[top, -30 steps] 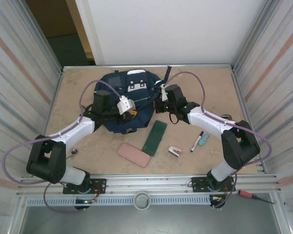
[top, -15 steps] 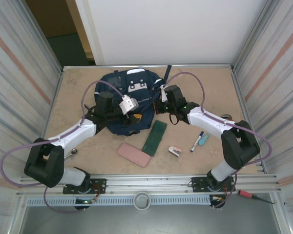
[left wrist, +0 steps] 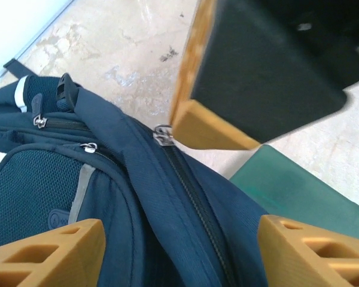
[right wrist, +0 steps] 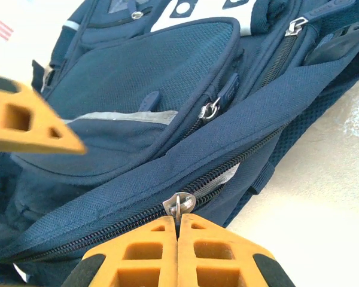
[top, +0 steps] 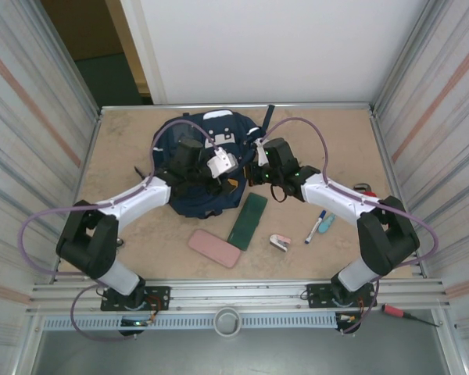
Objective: Pack books, pencil case, and school supplies into a backpack
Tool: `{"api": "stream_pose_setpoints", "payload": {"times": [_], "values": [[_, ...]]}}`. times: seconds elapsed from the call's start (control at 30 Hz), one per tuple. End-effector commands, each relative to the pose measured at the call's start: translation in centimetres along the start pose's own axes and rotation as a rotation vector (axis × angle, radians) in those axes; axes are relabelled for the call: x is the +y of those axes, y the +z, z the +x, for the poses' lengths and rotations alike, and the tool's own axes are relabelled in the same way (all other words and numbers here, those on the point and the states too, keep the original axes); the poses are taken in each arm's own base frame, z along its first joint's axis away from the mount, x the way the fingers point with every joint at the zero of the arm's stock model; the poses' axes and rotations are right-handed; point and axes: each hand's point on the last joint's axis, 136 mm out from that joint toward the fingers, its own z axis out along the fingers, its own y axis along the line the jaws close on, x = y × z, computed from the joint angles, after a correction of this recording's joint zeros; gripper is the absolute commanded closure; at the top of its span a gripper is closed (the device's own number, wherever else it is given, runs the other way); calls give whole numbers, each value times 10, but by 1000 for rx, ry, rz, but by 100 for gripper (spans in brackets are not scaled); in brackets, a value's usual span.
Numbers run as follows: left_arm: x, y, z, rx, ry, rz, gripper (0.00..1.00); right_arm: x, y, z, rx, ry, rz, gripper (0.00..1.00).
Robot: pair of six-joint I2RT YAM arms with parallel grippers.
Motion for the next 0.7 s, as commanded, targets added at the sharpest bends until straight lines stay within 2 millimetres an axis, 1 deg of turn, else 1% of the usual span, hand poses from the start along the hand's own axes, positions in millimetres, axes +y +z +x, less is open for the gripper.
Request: {"api": "stream_pose_setpoints", "payload": {"times": [0.0, 0.03, 0.13, 0.2, 0.23, 0.27, 0.4, 0.57, 0.67], "values": [[-2, 3, -2, 18, 12, 30, 41, 28, -24, -36, -132, -2, -97, 100], [-3, 4, 0, 22, 12, 37, 46, 30, -25, -37, -137, -3, -102, 100], [-5, 3, 1, 19, 16, 50, 66, 30, -25, -37, -140, -10, -102, 100], [-6, -2, -4, -9, 17, 70, 84, 23, -24, -34, -129, -19, -76, 100], [-6, -6, -7, -26, 17, 75, 90, 19, -24, -32, -121, -23, -62, 100], [-6, -11, -10, -48, 20, 80, 94, 14, -23, -30, -115, -24, -47, 100], [-4, -31, -21, -142, 40, 89, 99, -17, -19, -20, -91, 4, 21, 100], [-2, -56, -32, -232, 60, 97, 100, -54, -14, -18, -75, 56, 119, 100], [3, -72, -37, -294, 58, 76, 100, -74, -10, -19, -63, 87, 180, 100]]}}
